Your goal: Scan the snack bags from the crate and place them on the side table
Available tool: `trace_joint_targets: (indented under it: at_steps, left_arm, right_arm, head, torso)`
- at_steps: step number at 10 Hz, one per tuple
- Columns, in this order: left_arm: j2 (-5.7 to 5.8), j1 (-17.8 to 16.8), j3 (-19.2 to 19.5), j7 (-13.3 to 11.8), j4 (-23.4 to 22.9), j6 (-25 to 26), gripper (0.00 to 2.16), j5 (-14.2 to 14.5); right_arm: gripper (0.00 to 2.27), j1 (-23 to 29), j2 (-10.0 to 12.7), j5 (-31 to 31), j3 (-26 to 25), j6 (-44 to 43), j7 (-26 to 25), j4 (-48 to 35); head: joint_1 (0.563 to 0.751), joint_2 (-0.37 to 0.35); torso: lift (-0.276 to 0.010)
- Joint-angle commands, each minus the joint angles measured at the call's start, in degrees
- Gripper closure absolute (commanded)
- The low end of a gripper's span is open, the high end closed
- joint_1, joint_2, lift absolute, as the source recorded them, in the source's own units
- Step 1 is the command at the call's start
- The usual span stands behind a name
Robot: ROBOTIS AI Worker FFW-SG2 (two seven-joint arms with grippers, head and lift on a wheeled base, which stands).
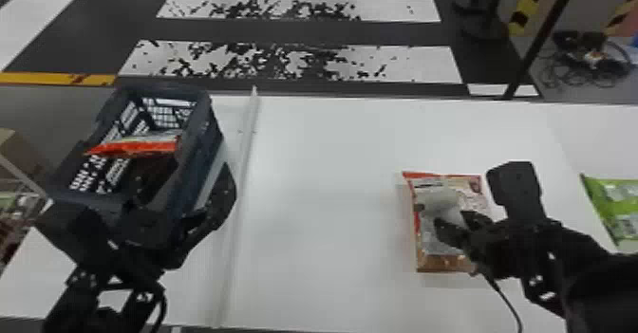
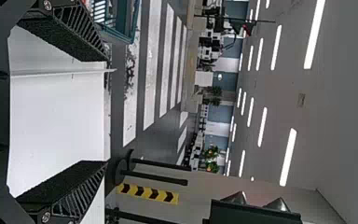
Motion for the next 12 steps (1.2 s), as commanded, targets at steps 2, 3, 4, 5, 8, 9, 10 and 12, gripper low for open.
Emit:
trace_joint_targets:
  at_steps: [2,3,4,5,8,9,10,12]
  left_arm:
    - [-0.32,0.27,0.0,0.0,-0.09,0.0,0.09,0.0]
    - [-0.32,0.36,0.09,0.0,-0.09,0.0,0.09,0.09]
    - [-0.32,0.36,0.0,0.0,-0.09,0.0,0.09,0.18]
    - [-0.32,0.27,0.0,0.0,0.0,0.0,0.09,0.18]
    - [-0.32,0.01,0.0,0.0,0.26,0.0,0.09,0.18]
    - [-0.32,0.01,0.0,0.0,0.26,0.0,0.09,0.18]
    - [-0.32,0.01,-0.09,0.0,0.26,0.0,0.09,0.18]
    - [-0.32,0.09,-0.09,0.0,0.26,0.0,0.09,0.09]
  right_arm:
    - [2.19,0.17,0.0,-0.09,-1.83,-0.47,0.0,-0.42]
    - [2.19,0.09,0.0,-1.23,-4.56,-1.17,0.0,-0.42]
    - [2.19,0.17,0.0,-2.46,-7.64,-2.41,0.0,0.2]
    - [2.19,0.09,-0.09,-3.87,-11.15,-4.16,0.0,1.52]
    - [2.19,-1.06,-1.06,-7.82,-19.5,-10.32,0.08,8.55]
    - [2.19,-1.58,-1.06,-8.44,-20.99,-12.6,0.08,11.36]
    - [2.19,-2.2,-1.14,-9.05,-21.96,-15.06,0.08,14.17]
    - [2.19,-3.43,-1.67,-9.14,-22.84,-18.05,0.0,19.09]
  head:
    - [0.695,0.021]
    - [0.695,0.017]
    - [0.695,0.001]
    - [0.695,-0.028]
    - [0.695,-0.125]
    - [0.695,-0.16]
    - [0.695,-0.187]
    - [0.695,-0.217]
  torso:
    - [-0.094]
    - [-0.094]
    - [-0.094]
    - [-0.094]
    - [-0.094]
    - [-0.094]
    - [-0.094]
    - [-0.094]
